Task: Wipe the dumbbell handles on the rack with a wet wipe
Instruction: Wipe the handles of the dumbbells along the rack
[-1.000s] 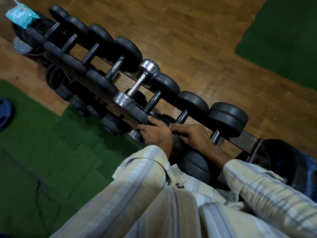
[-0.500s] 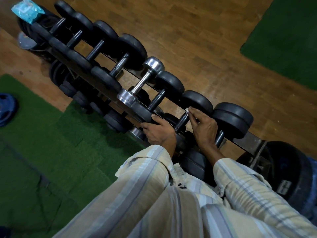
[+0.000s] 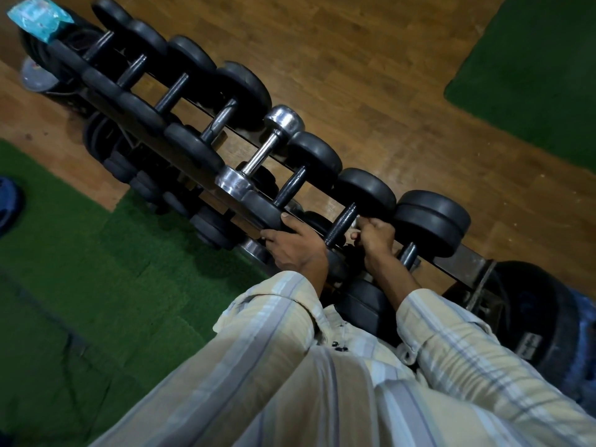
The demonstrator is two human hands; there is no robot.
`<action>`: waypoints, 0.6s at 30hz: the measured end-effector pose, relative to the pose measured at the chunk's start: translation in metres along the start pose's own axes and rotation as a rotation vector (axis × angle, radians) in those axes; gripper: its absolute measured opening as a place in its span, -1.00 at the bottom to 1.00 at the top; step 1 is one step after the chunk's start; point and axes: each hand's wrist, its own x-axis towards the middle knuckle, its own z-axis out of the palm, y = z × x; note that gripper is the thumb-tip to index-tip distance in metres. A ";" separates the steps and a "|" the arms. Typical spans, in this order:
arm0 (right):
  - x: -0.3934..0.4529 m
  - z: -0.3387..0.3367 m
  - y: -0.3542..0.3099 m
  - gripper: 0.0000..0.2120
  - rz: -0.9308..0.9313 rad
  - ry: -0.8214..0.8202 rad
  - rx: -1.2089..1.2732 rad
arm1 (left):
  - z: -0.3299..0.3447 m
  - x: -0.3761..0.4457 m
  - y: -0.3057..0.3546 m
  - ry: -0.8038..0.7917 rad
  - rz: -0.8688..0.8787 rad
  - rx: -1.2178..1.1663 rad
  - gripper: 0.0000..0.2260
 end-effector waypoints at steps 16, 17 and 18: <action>-0.008 -0.010 -0.022 -0.86 0.181 0.044 0.088 | 0.001 0.000 0.001 -0.002 -0.011 0.001 -0.34; -0.006 -0.008 -0.026 -0.81 0.185 0.088 0.153 | 0.001 0.000 0.000 0.001 -0.015 0.003 -0.33; -0.006 -0.005 -0.029 -0.78 0.181 0.121 0.190 | 0.000 0.000 0.000 0.003 -0.020 0.003 -0.34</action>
